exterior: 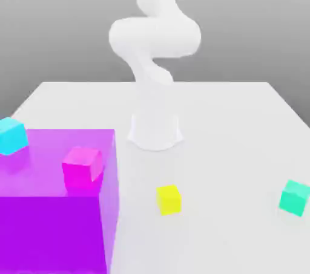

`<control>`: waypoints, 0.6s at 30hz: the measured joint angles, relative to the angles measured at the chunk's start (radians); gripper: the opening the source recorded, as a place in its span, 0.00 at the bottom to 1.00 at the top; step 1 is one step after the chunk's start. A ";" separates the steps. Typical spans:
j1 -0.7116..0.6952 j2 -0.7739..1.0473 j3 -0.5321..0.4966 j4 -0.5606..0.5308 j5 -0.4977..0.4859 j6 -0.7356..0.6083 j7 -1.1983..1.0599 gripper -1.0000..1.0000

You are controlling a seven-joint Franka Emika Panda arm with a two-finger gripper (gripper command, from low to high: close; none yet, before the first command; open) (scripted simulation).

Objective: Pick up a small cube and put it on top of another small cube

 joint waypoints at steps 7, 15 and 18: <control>0.157 0.208 0.006 -0.046 0.118 0.080 -0.105 0.50; 0.297 0.439 0.070 -0.097 0.205 0.170 -0.189 0.50; 0.337 0.523 0.107 -0.117 0.214 0.206 -0.204 0.50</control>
